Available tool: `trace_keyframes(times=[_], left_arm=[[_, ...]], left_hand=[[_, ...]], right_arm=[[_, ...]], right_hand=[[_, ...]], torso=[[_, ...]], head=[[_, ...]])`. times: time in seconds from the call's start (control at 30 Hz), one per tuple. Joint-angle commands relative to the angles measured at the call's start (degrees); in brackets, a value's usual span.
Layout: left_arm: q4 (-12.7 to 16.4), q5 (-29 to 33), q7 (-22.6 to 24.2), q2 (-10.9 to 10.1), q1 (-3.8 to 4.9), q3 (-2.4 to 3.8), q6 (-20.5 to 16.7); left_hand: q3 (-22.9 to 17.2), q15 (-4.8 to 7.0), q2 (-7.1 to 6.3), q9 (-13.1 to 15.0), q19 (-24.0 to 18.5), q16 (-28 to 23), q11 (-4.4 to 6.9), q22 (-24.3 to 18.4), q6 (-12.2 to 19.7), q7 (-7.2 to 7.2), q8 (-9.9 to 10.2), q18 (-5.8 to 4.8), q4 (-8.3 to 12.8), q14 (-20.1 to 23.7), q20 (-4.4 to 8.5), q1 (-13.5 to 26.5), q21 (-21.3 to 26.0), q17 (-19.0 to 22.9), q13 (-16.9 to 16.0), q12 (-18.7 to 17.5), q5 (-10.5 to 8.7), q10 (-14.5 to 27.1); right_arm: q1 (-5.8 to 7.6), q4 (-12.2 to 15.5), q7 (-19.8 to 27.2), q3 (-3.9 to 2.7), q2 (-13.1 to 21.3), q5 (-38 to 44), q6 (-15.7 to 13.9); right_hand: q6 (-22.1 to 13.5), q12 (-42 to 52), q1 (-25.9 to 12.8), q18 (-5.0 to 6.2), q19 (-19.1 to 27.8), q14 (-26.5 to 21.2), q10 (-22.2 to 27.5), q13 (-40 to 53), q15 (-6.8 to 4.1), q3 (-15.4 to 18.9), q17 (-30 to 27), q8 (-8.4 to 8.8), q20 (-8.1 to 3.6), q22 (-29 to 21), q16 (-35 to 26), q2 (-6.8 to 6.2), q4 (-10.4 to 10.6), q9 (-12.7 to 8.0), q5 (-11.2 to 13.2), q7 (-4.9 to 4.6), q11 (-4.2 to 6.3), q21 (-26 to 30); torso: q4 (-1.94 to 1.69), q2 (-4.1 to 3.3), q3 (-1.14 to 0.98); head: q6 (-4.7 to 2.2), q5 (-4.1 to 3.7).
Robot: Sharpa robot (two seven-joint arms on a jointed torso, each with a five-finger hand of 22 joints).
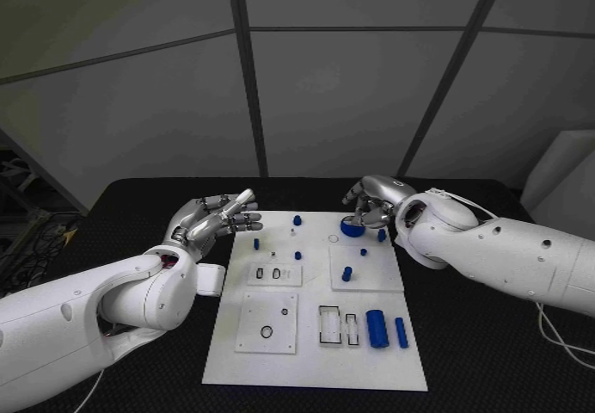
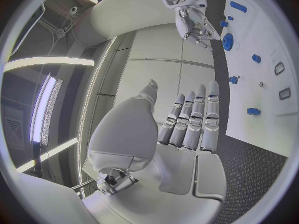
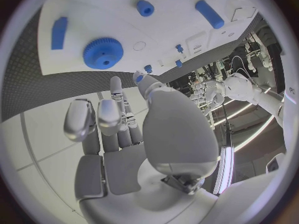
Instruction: Assemble the parts on the task board
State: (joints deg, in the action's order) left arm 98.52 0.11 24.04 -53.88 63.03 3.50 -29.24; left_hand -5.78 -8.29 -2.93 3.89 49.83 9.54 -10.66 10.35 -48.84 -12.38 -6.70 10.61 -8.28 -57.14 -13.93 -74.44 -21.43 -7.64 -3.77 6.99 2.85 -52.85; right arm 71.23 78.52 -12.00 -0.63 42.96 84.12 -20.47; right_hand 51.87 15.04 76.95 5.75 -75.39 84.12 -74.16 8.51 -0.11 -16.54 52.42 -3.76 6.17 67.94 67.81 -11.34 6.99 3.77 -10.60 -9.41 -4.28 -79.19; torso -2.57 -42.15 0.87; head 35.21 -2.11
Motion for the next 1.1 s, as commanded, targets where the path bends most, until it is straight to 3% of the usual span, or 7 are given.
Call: trace_keyframes(times=[0.03,0.1,0.17,0.23,0.33,0.57,1.1], left_arm=[[-0.13,-0.5,0.08,0.02,0.07,0.05,1.08],[-0.24,-0.5,0.07,0.1,0.07,0.05,1.11],[-0.32,-0.5,0.05,0.19,0.06,0.05,1.15],[-0.39,-0.5,0.04,0.29,0.06,0.05,1.19],[-0.47,-0.5,0.0,0.41,0.05,0.04,1.24],[-0.62,-0.49,-0.09,0.52,0.04,0.04,1.33],[-0.8,-0.49,-0.12,0.62,0.03,0.04,1.28]], left_hand=[[0.04,-0.17,0.22,-0.09,-0.41,-0.22,-0.33,-0.07,-0.08,-0.96,0.18,-0.68,0.4,0.28,-0.08,0.01,0.21,-0.09,0.06,-0.23,-0.13,0.21],[0.04,-0.17,0.22,-0.09,-0.41,-0.22,-0.33,-0.07,-0.08,-0.96,0.18,-0.68,0.4,0.28,-0.08,0.01,0.21,-0.09,0.06,-0.23,-0.13,0.21],[0.04,-0.17,0.22,-0.09,-0.41,-0.22,-0.33,-0.07,-0.08,-0.96,0.18,-0.68,0.4,0.28,-0.08,0.01,0.21,-0.09,0.06,-0.23,-0.13,0.21],[0.04,-0.17,0.22,-0.09,-0.41,-0.22,-0.33,-0.07,-0.08,-0.96,0.18,-0.68,0.4,0.28,-0.08,0.01,0.21,-0.09,0.06,-0.23,-0.13,0.21],[0.04,-0.17,0.22,-0.09,-0.41,-0.22,-0.33,-0.07,-0.08,-0.96,0.18,-0.68,0.4,0.28,-0.08,0.01,0.21,-0.09,0.06,-0.23,-0.13,0.21],[0.04,-0.17,0.22,-0.09,-0.41,-0.22,-0.33,-0.07,-0.08,-0.96,0.18,-0.68,0.4,0.28,-0.08,0.01,0.21,-0.09,0.06,-0.23,-0.13,0.21],[0.05,-0.17,0.28,-0.08,-0.49,-0.28,-0.33,-0.07,-0.11,-0.92,0.23,-0.68,0.46,0.24,-0.1,0.01,0.23,-0.13,0.05,-0.29,-0.13,0.19]], right_arm=[[0.13,0.81,1.67,-0.14,1.43,-8.17,3.22],[0.13,0.8,1.44,-0.18,2.17,-8.84,4.31],[0.13,0.5,1.11,-0.2,2.51,-9.27,5.28],[0.13,-0.13,0.63,-0.21,2.47,-9.57,6.2],[0.13,-1.14,-0.08,-0.22,2.08,-9.8,7.07],[0.12,-3.24,-1.24,-0.24,0.7,-9.92,8.67],[0.11,-4.87,-3.27,-0.24,-1.5,-8.47,10.89]], right_hand=[[-1.99,5.17,1.82,-1.81,-2.51,1.34,-2.43,4.54,-0.82,7.26,4.74,-0.29,-0.67,3.51,3.36,0.61,1.8,0.15,-1.38,0.4,0.76,-1.83],[-2.21,11.42,3.15,-2.42,-4.45,2.37,-3.82,10.03,-1.04,10.31,10.65,-0.58,-0.92,6.47,7.27,0.72,2.66,0.26,-2.22,0.65,0.98,-3.38],[-2.38,31.84,4.74,-2.96,-6.07,3.09,-4.88,31.5,-0.92,13.17,16.85,-1.03,-0.91,9.1,11.33,1.29,4.34,0.36,-2.65,0.61,0.89,-4.78],[-2.69,48.71,6.76,-3.38,-7.26,3.06,-1.57,50.32,0.08,14.98,21.2,-1.9,-0.17,11.4,14.1,2.47,7.81,0.42,-2.95,0.13,0.14,-5.97],[-3.17,57.32,7.82,-3.82,-8.6,3.55,-4.33,60.01,0.47,15.32,24.42,-2.32,0.27,13.55,15.97,2.64,9.04,0.35,-2.88,-0.32,-0.26,-7.03],[-3.33,62.62,8.01,-4.39,-10.34,4.08,-6.7,66.35,0.63,15.51,27.8,-2.92,0.67,16.18,17.78,3.25,9.24,0.35,-3.35,-0.55,-0.57,-8.26],[-1.63,67.93,7.91,-5.22,-12.94,4.8,-10.16,72.82,0.65,15.52,31.97,-4.31,0.75,19.84,19.82,4.65,8.33,0.51,-3.5,-0.27,-0.44,-9.88]], torso=[[0.08,0.02,-0.08],[0.02,0.02,-0.1],[-0.02,0.01,-0.07],[-0.03,-0.04,-0.02],[-0.1,-0.1,-0.02],[-0.16,-0.07,0.11],[-0.12,-0.05,0.06]], head=[[-0.15,-0.43],[-0.22,-0.69],[-0.3,-0.82],[-0.35,-0.81],[-0.36,-0.78],[-0.02,-0.89],[0.31,-0.87]])
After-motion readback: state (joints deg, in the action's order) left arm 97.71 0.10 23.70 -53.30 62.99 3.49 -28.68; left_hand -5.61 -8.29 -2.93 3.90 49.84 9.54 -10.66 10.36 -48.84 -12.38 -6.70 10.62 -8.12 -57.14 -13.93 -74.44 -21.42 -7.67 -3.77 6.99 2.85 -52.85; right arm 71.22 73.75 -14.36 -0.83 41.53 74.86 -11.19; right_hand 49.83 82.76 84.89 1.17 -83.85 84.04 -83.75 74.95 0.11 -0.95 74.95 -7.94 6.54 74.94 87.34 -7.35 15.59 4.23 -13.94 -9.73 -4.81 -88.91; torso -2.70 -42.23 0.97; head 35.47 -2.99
